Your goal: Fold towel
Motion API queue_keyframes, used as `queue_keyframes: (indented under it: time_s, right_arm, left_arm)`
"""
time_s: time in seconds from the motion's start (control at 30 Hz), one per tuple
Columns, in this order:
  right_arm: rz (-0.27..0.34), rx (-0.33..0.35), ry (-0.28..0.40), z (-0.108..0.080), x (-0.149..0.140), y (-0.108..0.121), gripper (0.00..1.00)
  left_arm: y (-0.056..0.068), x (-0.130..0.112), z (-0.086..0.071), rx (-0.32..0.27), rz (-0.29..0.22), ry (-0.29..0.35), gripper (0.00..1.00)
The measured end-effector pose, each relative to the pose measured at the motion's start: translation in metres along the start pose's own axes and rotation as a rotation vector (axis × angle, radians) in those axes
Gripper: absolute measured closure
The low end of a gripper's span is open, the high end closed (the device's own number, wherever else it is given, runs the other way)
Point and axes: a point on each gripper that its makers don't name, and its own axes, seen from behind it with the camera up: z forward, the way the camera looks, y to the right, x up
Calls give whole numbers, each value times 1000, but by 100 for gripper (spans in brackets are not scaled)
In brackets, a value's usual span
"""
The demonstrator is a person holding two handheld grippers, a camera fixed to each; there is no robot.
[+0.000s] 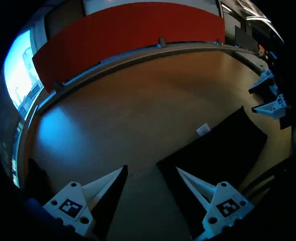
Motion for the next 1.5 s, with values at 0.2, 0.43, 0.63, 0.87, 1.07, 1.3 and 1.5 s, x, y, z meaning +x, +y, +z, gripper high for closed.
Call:
queue_keyframes:
  time_s: [0.2, 0.43, 0.63, 0.87, 1.07, 1.3, 1.5]
  right_arm:
    - [15, 6, 20, -17, -6, -10, 4]
    - [14, 7, 32, -39, -18, -26, 4]
    - [26, 8, 41, -58, -30, -41, 4]
    - [37, 9, 38, -71, -43, -52, 4]
    - [39, 17, 35, -71, -47, -58, 4]
    - [17, 47, 42, -67, -43, -65, 4]
    - [-20, 83, 34, -61, -43, -74, 4]
  left_arm:
    - [5, -16, -14, -14, -43, -4, 23]
    - [15, -37, -32, -30, -91, -9, 23]
    - [24, -53, -47, -37, -118, -12, 23]
    - [33, -67, -61, -45, -145, -10, 23]
    - [32, -74, -67, -37, -157, -9, 23]
    - [27, -83, -82, -9, -181, -2, 23]
    - [22, -98, -99, 22, -212, -1, 23]
